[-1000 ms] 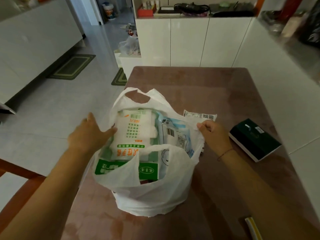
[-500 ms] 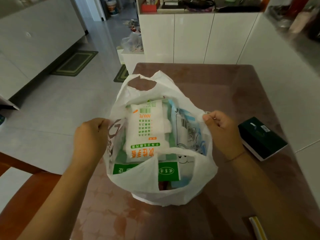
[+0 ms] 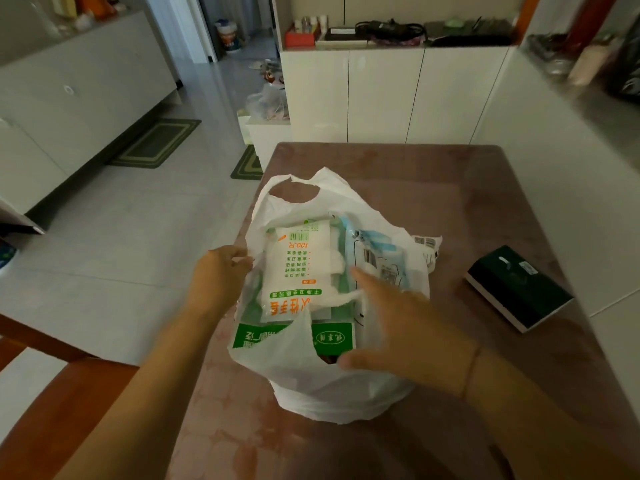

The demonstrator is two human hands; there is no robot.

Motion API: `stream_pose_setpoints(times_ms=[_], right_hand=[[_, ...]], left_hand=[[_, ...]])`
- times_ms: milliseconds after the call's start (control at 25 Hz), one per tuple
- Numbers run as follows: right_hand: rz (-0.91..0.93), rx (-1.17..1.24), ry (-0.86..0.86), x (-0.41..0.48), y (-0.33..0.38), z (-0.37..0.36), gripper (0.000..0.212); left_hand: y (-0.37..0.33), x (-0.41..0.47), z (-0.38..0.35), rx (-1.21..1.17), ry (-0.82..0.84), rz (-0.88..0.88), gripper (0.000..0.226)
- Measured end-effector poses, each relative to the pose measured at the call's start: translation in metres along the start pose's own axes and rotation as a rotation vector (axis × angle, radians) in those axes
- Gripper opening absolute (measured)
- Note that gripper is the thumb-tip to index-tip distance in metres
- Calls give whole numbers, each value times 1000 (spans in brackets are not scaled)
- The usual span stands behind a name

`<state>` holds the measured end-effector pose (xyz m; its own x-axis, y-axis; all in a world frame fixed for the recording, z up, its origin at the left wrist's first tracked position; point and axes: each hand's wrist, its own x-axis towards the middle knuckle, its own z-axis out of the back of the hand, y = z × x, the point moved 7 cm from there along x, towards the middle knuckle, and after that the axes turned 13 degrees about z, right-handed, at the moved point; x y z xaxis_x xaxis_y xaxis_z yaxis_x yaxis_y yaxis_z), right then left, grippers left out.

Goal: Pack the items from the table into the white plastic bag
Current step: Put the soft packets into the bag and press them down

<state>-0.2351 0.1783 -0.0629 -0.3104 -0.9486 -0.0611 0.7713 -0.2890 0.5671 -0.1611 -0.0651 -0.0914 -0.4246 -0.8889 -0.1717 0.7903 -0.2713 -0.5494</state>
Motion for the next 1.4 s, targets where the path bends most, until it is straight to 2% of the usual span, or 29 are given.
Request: stream_pose_setpoints(times_ms=[40,120,160,200,280,360,440,560,640,680,800,880,1000,1120,1200,1280,1400], right_hand=[[8,-30,-29,0,-3,-6,68],[11,105,-263,-4,-10,10,16],[-14,204,-386,-11,-18,21,4],[-13,257,-500,-17,-23,32,4],[-2,248,-659,-29,-28,47,16],[-8,191,-778,-38,-25,56,20],[-76,257,-870,-44,-25,58,6],[-138,439,-1001,-51,-26,53,16],[-112,550,-1075,-54,-25,57,6],[-84,574,-1103,-56,-25,61,12],[-25,620,-1120,-60,-23,80,18],[-14,737,-1133,-63,-28,90,19],[18,1016,-1100,-56,-35,101,11],[4,1163,-1013,-39,-41,101,24],[-104,1119,-998,-25,-51,94,28],[-148,951,-967,-16,-48,91,29],[-7,806,-911,-16,-12,108,22]], left_hand=[[0,6,-2,15,24,36,35],[-2,24,-1,77,50,96,67],[-10,34,4,110,15,62,81],[-24,43,9,116,-16,-5,90],[-66,54,12,43,27,-179,88],[-108,56,3,-83,240,-332,68],[-130,58,-11,-118,394,-403,46],[-136,61,-21,-12,326,-421,11],[-134,59,-12,-90,317,-351,17],[-130,57,0,-215,334,-287,18],[-121,34,56,-550,313,-209,19],[-112,7,83,-610,367,-222,22],[-91,-28,97,-701,532,-147,25],[-69,-42,86,-675,553,-72,24],[-56,-45,72,-667,543,5,27],[-50,-51,68,-711,563,48,27],[-52,-58,94,-876,611,29,23]])
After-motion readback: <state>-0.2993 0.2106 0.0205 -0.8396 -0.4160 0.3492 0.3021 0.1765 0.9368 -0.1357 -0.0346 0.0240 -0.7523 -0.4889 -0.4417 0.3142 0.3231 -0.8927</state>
